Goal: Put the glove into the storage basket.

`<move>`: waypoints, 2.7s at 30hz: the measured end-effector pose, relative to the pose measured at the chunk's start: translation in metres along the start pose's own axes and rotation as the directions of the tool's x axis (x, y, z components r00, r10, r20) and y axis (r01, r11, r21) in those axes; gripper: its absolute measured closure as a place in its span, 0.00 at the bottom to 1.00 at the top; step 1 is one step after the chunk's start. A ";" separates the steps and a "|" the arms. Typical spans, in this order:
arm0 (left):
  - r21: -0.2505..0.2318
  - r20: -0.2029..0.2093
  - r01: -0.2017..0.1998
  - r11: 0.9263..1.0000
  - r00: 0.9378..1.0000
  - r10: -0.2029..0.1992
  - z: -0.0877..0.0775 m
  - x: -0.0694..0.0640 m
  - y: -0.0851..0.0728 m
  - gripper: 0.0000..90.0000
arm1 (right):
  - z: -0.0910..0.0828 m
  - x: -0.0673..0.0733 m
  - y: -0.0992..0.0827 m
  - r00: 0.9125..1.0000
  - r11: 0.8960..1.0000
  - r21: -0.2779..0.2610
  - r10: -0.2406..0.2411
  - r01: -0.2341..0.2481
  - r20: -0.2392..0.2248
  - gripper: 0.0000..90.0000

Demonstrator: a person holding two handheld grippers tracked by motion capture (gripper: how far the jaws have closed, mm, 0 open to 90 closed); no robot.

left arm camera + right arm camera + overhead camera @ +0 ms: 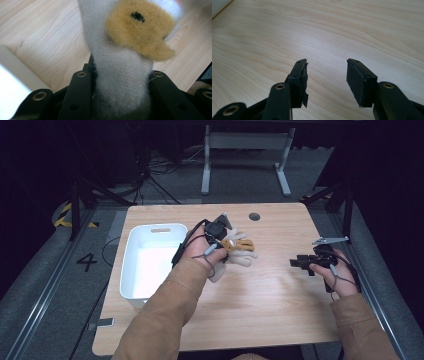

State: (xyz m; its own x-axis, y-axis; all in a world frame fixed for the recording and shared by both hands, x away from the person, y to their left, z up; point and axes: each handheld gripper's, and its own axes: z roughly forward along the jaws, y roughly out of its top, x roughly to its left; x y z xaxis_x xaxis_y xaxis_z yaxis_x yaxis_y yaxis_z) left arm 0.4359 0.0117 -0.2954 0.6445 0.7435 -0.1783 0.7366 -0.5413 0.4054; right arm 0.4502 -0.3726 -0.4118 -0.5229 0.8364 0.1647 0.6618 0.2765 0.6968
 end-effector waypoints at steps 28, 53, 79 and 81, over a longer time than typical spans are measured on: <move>-0.078 -0.119 0.320 0.944 0.937 -0.328 -0.025 0.063 -0.033 0.76 | 0.012 0.000 0.004 0.999 0.998 0.067 0.011 -0.014 0.046 0.54; -0.178 -0.132 0.505 0.844 0.838 -0.529 -0.036 0.108 -0.064 0.76 | 0.010 0.010 0.005 0.999 0.997 0.070 -0.012 0.009 0.051 0.52; -0.156 -0.137 0.612 0.775 0.764 -0.631 -0.003 0.132 -0.091 0.75 | 0.014 0.011 0.002 0.999 0.996 0.093 -0.021 0.017 0.046 0.52; -0.151 -0.144 0.616 0.773 0.760 -0.634 0.000 0.135 -0.095 0.75 | 0.015 0.010 0.002 0.999 0.995 0.097 -0.021 0.017 0.044 0.53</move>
State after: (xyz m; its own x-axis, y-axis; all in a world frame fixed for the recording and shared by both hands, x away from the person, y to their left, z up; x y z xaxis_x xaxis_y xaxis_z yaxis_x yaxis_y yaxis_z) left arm 0.4535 0.1634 -0.3578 -0.0062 0.9646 -0.2637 0.9355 0.0987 0.3392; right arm 0.4538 -0.3565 -0.4191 -0.5125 0.8504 0.1188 0.7019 0.3352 0.6285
